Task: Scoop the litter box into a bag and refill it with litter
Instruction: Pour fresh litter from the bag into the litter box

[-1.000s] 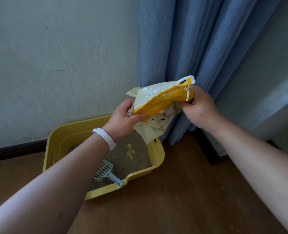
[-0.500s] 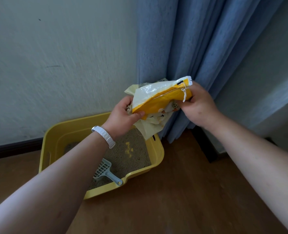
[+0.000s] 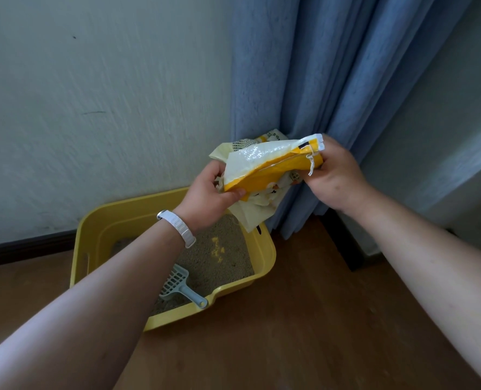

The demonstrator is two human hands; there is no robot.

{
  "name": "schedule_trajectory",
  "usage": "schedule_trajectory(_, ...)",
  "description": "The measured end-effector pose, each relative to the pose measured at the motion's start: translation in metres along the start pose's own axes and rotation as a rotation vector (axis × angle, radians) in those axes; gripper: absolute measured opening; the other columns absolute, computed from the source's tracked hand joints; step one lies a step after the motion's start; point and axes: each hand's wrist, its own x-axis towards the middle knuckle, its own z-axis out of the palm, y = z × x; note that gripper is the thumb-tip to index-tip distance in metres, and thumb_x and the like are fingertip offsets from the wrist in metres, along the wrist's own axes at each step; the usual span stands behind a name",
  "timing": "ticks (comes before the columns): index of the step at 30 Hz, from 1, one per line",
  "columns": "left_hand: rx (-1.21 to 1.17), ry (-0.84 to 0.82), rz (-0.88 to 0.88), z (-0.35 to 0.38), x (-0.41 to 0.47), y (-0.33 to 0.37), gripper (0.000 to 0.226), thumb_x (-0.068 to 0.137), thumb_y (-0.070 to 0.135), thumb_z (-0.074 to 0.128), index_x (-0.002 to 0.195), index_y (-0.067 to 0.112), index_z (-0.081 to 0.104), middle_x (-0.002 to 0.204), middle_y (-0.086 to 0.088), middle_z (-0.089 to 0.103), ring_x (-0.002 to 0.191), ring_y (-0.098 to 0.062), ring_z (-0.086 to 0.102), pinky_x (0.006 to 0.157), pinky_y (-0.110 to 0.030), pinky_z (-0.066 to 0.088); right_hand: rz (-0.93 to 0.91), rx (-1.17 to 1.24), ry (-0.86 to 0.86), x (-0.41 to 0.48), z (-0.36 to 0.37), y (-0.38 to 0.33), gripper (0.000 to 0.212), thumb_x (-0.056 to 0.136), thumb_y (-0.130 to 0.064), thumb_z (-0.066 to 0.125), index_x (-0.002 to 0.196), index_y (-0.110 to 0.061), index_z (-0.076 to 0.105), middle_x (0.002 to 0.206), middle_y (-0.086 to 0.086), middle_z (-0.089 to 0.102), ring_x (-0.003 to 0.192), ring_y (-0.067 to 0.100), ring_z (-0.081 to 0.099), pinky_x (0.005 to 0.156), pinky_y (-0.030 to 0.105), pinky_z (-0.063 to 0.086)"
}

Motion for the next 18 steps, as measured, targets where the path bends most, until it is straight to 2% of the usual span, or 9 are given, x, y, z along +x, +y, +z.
schedule_trajectory(3, 0.018, -0.003, -0.025, 0.0, -0.002, 0.002, 0.037, 0.084, 0.017, 0.073, 0.114, 0.018, 0.052, 0.11, 0.001, 0.062, 0.099, -0.017, 0.062, 0.081, -0.038, 0.057, 0.022, -0.011, -0.024, 0.001, -0.002, -0.001, 0.01, 0.08, 0.0, 0.065, 0.089, -0.003, 0.064, 0.095, 0.006, 0.063, 0.09, 0.019, 0.06, 0.076, 0.036, 0.053)
schedule_trajectory(4, 0.015, 0.0, -0.032, 0.0, -0.002, 0.002, 0.037, 0.084, 0.017, 0.073, 0.115, 0.019, 0.051, 0.109, 0.002, 0.062, 0.098, -0.016, 0.062, 0.081, -0.037, 0.057, 0.031, 0.009, -0.025, 0.001, -0.003, -0.003, 0.009, 0.081, -0.002, 0.065, 0.089, -0.005, 0.065, 0.094, 0.005, 0.062, 0.088, 0.018, 0.06, 0.074, 0.034, 0.053)
schedule_trajectory(7, -0.01, 0.002, -0.047, 0.0, -0.004, 0.004, 0.039, 0.085, 0.017, 0.072, 0.117, 0.022, 0.051, 0.107, 0.004, 0.061, 0.097, -0.014, 0.062, 0.078, -0.03, 0.056, 0.052, 0.07, 0.015, 0.002, -0.006, -0.011, 0.006, 0.084, -0.009, 0.067, 0.084, -0.015, 0.065, 0.086, 0.0, 0.062, 0.076, 0.007, 0.057, 0.066, 0.015, 0.046)
schedule_trajectory(9, -0.016, -0.004, -0.052, 0.001, -0.005, 0.005, 0.043, 0.085, 0.018, 0.072, 0.121, 0.022, 0.05, 0.11, 0.004, 0.061, 0.099, -0.014, 0.062, 0.08, -0.031, 0.055, 0.054, 0.076, 0.019, 0.004, -0.007, -0.014, 0.006, 0.087, -0.013, 0.067, 0.083, -0.016, 0.063, 0.081, -0.004, 0.06, 0.07, 0.001, 0.053, 0.062, 0.008, 0.042)
schedule_trajectory(13, -0.019, -0.008, -0.06, 0.003, -0.009, 0.005, 0.042, 0.085, 0.017, 0.072, 0.12, 0.022, 0.051, 0.111, 0.001, 0.062, 0.1, -0.016, 0.062, 0.086, -0.038, 0.056, 0.073, 0.064, 0.023, 0.007, -0.007, -0.014, 0.009, 0.089, -0.016, 0.066, 0.082, -0.012, 0.062, 0.072, -0.007, 0.054, 0.063, 0.0, 0.051, 0.056, 0.008, 0.039)
schedule_trajectory(18, -0.043, -0.017, -0.071, 0.004, -0.009, -0.001, 0.045, 0.083, 0.018, 0.073, 0.122, 0.024, 0.052, 0.115, 0.001, 0.062, 0.104, -0.018, 0.062, 0.091, -0.048, 0.053, 0.071, 0.083, -0.002, 0.008, -0.007, -0.017, 0.009, 0.089, -0.017, 0.067, 0.082, -0.016, 0.061, 0.073, -0.008, 0.056, 0.065, -0.001, 0.052, 0.057, 0.008, 0.04)
